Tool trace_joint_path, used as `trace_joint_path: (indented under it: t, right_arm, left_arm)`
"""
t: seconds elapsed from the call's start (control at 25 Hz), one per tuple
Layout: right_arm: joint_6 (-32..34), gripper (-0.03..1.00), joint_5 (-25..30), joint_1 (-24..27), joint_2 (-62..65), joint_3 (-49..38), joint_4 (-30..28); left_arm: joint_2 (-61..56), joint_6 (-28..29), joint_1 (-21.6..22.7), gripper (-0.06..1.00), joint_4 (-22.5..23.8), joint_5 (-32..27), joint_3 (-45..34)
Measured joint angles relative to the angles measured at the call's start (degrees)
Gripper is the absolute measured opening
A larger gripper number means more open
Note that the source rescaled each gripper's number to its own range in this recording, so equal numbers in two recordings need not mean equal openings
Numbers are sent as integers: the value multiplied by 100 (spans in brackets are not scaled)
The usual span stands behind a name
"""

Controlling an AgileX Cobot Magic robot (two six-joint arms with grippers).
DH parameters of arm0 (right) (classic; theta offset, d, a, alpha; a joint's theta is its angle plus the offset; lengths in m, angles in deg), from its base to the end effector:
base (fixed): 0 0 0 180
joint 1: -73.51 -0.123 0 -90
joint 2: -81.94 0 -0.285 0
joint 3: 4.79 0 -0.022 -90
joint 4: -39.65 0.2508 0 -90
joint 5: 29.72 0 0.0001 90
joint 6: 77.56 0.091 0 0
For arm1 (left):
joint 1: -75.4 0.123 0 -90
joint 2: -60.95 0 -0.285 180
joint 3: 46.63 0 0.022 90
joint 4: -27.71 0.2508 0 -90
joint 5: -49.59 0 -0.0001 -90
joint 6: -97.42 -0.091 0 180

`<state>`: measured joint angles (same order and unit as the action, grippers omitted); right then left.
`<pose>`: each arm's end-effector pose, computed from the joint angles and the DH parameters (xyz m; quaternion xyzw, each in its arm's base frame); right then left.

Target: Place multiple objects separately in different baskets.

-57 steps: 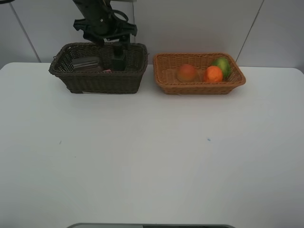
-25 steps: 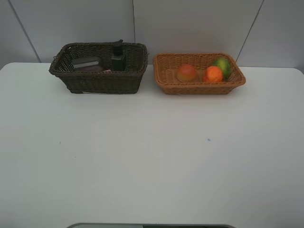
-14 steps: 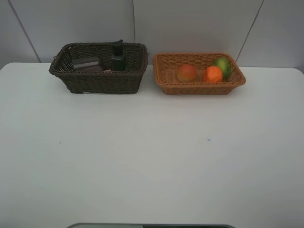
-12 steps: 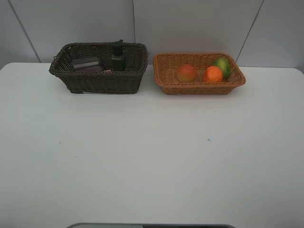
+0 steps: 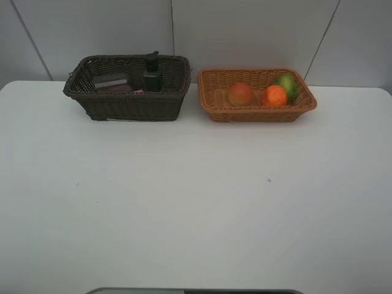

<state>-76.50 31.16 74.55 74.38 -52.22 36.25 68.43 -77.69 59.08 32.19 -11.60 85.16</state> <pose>-0.0081 -0.0046 0.2827 0.0170 0.8469 -0.0295 0.5307 -0.0048 0.0079 0.2786 0.0829 0.8474 -0.0579 0.5212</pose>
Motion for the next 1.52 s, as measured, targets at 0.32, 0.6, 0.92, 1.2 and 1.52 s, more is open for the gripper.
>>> trace_joint_path:
  t: [0.32,0.6,0.92,1.2,1.52]
  right_arm:
    - [0,90,0,0,0,0,2]
    - [0,90,0,0,0,0,2]
    - [0,90,0,0,0,0,2]
    - [0,90,0,0,0,0,2]
    - [0,90,0,0,0,0,2]
  left_arm:
    - [-11,-41,0,94,-18,0,0]
    - [-11,-46,388,94,-31,0,0]
    - [-11,-52,1180,94,-80,0,0]
    - [-11,-52,1294,94,-130,0,0]
    - [-11,-52,1294,94,-125,0,0]
